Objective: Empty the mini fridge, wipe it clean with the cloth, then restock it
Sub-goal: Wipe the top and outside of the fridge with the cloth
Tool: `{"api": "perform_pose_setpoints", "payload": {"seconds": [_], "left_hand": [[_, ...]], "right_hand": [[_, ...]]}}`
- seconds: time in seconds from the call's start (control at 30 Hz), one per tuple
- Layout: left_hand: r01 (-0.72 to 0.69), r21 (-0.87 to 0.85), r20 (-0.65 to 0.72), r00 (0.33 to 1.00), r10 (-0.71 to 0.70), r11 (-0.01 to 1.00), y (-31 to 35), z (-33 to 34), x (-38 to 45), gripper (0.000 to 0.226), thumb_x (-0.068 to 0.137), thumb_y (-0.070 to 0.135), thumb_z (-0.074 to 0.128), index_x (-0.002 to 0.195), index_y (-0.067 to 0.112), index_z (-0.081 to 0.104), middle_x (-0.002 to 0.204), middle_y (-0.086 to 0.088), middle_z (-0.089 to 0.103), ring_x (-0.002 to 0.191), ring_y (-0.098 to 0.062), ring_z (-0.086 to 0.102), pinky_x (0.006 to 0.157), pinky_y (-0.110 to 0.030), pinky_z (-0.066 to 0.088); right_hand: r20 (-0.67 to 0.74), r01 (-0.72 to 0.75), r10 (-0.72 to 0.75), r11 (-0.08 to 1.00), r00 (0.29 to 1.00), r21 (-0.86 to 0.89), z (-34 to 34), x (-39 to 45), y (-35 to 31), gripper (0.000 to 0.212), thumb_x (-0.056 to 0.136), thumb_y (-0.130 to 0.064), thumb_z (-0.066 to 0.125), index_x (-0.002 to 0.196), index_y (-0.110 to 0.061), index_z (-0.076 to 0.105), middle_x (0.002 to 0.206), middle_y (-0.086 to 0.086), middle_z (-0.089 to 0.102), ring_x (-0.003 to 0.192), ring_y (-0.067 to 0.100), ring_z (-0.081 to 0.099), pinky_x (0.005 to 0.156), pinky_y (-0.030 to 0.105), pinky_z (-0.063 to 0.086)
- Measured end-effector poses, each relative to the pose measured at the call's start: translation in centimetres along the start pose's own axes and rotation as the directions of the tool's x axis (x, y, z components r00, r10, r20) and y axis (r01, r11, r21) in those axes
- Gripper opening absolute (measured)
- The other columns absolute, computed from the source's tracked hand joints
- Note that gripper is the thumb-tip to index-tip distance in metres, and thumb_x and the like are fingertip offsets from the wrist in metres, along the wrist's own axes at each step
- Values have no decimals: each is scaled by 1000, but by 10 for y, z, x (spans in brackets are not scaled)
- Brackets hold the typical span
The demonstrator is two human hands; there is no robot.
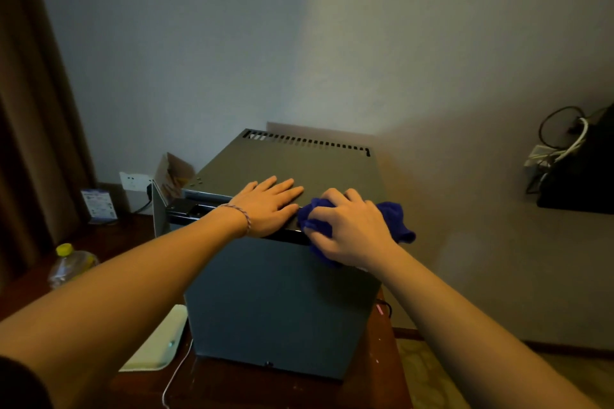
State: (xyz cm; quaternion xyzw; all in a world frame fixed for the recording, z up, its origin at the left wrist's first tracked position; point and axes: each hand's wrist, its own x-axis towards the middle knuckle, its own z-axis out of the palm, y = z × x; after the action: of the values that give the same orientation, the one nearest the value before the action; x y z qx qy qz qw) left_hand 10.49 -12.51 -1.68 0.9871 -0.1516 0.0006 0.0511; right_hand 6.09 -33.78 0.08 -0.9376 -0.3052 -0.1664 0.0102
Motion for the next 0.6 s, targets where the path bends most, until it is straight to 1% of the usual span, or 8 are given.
{"api": "perform_pose_setpoints", "payload": {"seconds": [0.1, 0.2, 0.23, 0.4, 0.47, 0.5, 0.57, 0.6], "left_hand": [[-46, 28, -14, 999, 46, 999, -14, 0, -6, 57, 102, 59, 13, 156, 43, 5, 165, 12, 3, 153, -18, 1, 124, -45, 8], [-43, 45, -33, 998, 45, 998, -36, -2, -20, 69, 90, 69, 0, 155, 46, 3, 165, 15, 2, 153, -17, 1, 124, -45, 7], [-33, 51, -38, 999, 35, 998, -45, -3, -25, 71, 88, 70, -2, 155, 46, 2, 165, 16, 1, 153, -17, 1, 124, -46, 7], [75, 82, -60, 996, -70, 994, -97, -1, -53, 61, 95, 65, 3, 154, 49, 0, 164, 19, -1, 153, -16, -1, 124, -48, 7], [110, -34, -71, 991, -112, 993, -112, 1, -60, 58, 99, 61, 11, 155, 47, 8, 164, 18, 2, 153, -15, -2, 124, -45, 7], [106, -114, -110, 987, -119, 988, -116, 3, -61, 55, 102, 56, 18, 156, 42, 16, 164, 14, 8, 153, -16, 1, 124, -41, 7], [64, -308, -299, 941, -161, 949, -118, 11, -62, 47, 106, 41, 35, 151, 29, 40, 160, 5, 30, 151, -16, 16, 121, -33, 12], [29, -432, -410, 884, -224, 902, -117, 16, -64, 40, 105, 32, 43, 143, 22, 52, 155, 1, 41, 148, -15, 25, 119, -29, 17]], "right_hand": [[38, -29, 28, 1000, 999, 6, -6, -7, 8, 36, 94, -61, 45, 116, -40, 64, 127, -10, 49, 111, 18, 46, 82, 39, 48], [98, -47, 52, 998, 994, -46, -13, -24, 28, 35, 94, -61, 46, 118, -41, 63, 129, -10, 48, 112, 17, 44, 83, 37, 45], [106, -56, 63, 996, 992, -63, -14, -29, 34, 35, 94, -61, 47, 118, -41, 63, 130, -10, 47, 113, 17, 43, 84, 36, 45], [67, -103, 110, 989, 992, -104, -10, -36, 33, 32, 94, -58, 49, 113, -39, 67, 132, -9, 50, 117, 18, 44, 86, 37, 45], [17, -111, 113, 990, 993, -83, -6, -35, 26, 31, 93, -57, 50, 107, -38, 68, 130, -9, 52, 115, 18, 46, 85, 38, 47], [-13, -108, 108, 992, 994, -63, -3, -32, 20, 31, 92, -58, 49, 104, -37, 69, 129, -9, 54, 114, 18, 47, 83, 39, 48], [-84, -94, 94, 996, 992, 3, 4, -23, -1, 37, 89, -60, 43, 102, -36, 68, 126, -10, 55, 111, 17, 49, 79, 39, 51], [-117, -91, 96, 995, 989, 48, 7, -14, -16, 39, 89, -60, 40, 102, -36, 68, 126, -10, 55, 110, 17, 49, 77, 40, 51]]}}
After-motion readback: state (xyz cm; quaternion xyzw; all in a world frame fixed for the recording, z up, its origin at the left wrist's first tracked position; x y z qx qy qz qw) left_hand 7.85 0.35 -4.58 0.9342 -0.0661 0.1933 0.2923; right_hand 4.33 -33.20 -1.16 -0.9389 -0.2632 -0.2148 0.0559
